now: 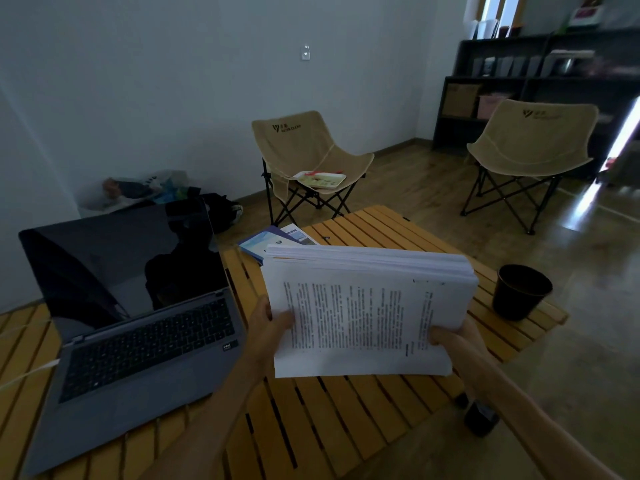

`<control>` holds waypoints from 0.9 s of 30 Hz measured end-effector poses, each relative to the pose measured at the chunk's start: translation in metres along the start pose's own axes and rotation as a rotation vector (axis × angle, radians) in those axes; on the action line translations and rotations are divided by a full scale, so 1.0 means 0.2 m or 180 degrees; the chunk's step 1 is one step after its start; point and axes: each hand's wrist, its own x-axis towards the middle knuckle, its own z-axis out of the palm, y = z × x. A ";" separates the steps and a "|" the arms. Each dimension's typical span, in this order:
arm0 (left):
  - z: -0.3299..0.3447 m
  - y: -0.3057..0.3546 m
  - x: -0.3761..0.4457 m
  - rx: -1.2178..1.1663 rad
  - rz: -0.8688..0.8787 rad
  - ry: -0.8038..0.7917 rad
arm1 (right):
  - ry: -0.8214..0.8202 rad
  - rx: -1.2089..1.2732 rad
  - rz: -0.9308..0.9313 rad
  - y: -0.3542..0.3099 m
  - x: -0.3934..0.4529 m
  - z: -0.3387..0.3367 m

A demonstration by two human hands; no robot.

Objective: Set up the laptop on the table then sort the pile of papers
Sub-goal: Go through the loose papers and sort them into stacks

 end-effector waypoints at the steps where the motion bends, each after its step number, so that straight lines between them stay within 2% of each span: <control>1: 0.01 0.00 0.00 0.0021 -0.0030 -0.0019 | 0.0029 -0.0004 -0.0006 0.00 0.00 0.00; 9: 0.06 0.03 -0.01 0.0190 0.0395 0.0087 | 0.0264 -0.0155 -0.0330 0.00 0.06 0.00; 13: 0.03 0.04 -0.01 0.0243 0.0358 -0.0175 | 0.0075 -0.0227 -0.0155 0.03 0.04 -0.01; 22: 0.01 0.19 0.00 0.0324 0.0714 -0.0102 | 0.0107 -0.0074 -0.0528 -0.27 0.04 -0.03; 27: 0.00 0.08 -0.03 0.0441 0.0474 -0.0216 | 0.0081 -0.0106 -0.0175 -0.15 0.01 -0.02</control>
